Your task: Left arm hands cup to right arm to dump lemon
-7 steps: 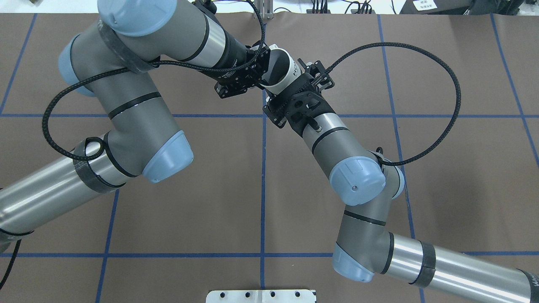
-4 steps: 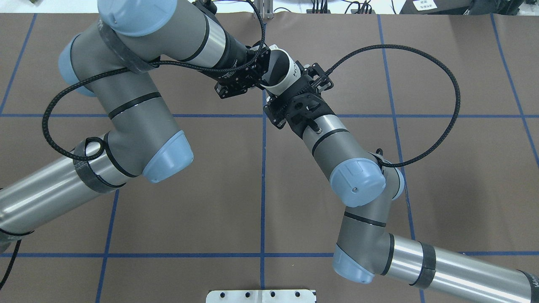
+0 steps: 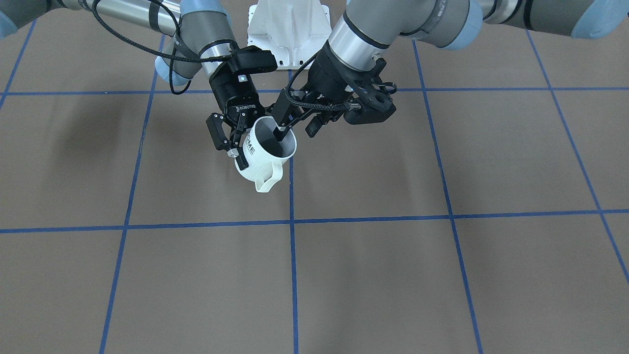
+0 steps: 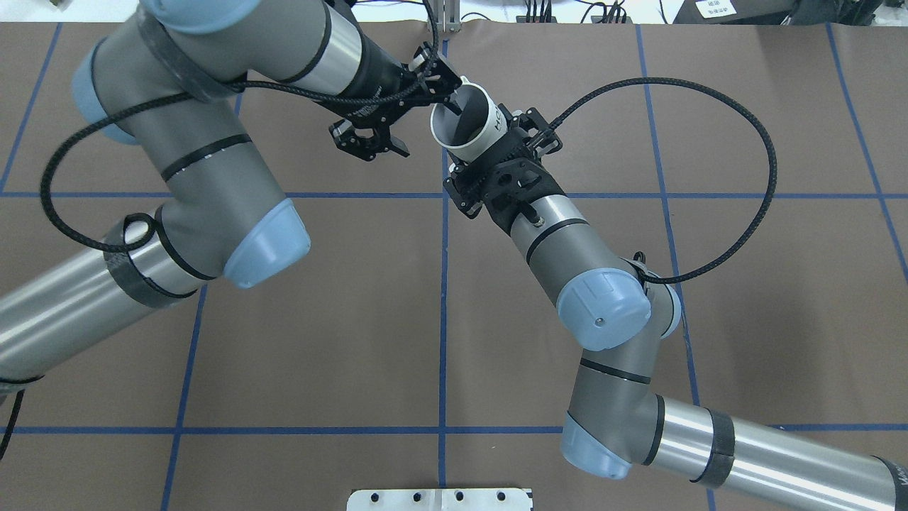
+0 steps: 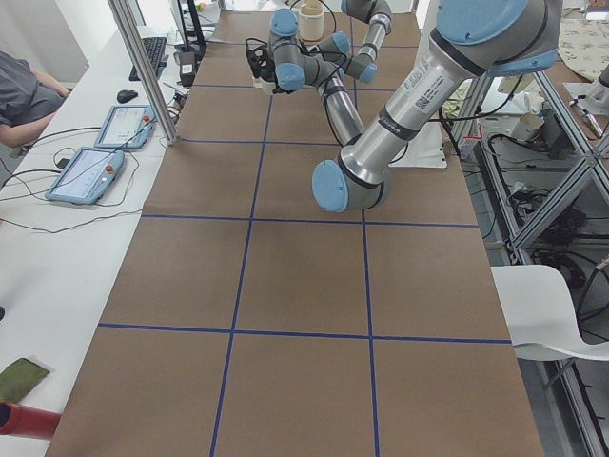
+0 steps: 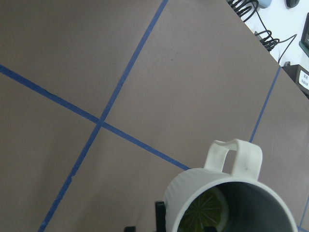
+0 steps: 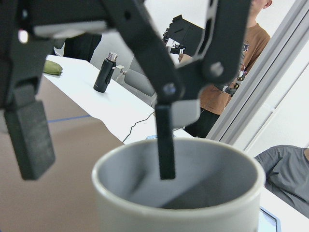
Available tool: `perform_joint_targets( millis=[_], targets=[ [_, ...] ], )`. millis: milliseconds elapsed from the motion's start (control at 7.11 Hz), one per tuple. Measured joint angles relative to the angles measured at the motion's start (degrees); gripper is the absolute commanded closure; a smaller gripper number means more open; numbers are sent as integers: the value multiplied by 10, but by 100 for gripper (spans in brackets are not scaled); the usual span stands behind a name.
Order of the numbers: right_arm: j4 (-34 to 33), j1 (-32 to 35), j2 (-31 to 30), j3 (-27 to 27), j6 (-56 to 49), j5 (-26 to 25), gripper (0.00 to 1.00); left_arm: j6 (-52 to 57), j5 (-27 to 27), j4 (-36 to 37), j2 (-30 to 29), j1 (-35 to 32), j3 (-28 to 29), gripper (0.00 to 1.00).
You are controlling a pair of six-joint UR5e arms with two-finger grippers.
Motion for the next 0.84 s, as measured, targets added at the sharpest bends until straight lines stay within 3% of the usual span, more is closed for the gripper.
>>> perform_joint_targets(
  millis=[422, 844],
  targets=[
    [9, 10, -3, 14, 42, -1, 67, 72, -88, 2, 36, -76, -1, 0],
    [8, 49, -29, 21, 189, 1, 67, 216, -125, 2, 116, -134, -4, 0]
  ],
)
